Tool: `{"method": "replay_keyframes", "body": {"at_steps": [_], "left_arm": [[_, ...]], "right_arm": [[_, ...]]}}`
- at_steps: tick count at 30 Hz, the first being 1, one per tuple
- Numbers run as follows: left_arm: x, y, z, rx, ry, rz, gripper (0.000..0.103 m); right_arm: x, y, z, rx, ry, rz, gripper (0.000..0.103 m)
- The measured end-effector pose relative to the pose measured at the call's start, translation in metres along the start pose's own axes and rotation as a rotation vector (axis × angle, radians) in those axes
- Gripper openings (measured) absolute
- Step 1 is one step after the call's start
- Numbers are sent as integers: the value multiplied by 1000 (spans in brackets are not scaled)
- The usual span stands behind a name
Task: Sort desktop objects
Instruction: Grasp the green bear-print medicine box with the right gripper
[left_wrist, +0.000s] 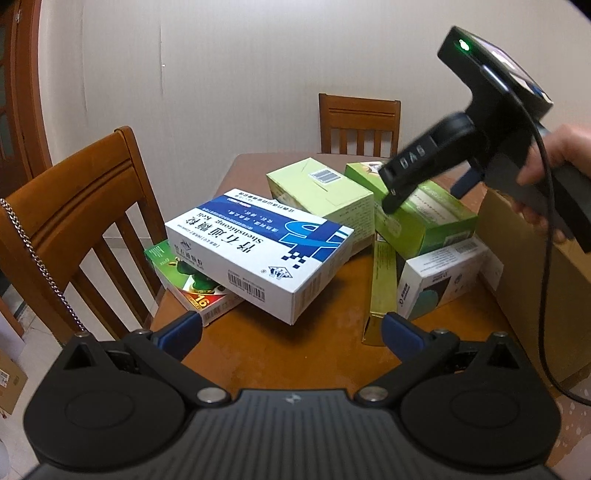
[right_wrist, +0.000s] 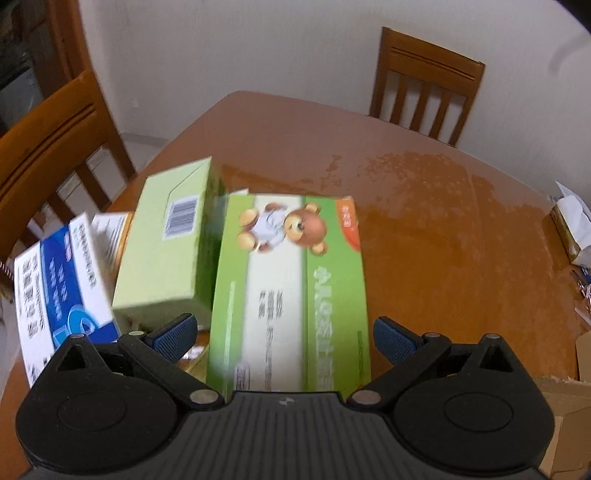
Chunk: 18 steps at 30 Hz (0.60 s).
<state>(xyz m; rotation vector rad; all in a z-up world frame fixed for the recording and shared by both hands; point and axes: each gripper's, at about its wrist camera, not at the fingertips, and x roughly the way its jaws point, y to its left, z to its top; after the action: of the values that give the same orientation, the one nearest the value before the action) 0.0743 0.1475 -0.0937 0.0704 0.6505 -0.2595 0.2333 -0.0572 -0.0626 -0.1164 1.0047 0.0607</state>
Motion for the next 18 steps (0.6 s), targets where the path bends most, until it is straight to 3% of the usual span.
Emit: {"method": "replay_keyframes", "body": {"at_steps": [18], "left_arm": [[11, 0, 1, 19, 12, -13, 103]], "right_arm": [[20, -2, 7, -8, 58, -10, 100]]}}
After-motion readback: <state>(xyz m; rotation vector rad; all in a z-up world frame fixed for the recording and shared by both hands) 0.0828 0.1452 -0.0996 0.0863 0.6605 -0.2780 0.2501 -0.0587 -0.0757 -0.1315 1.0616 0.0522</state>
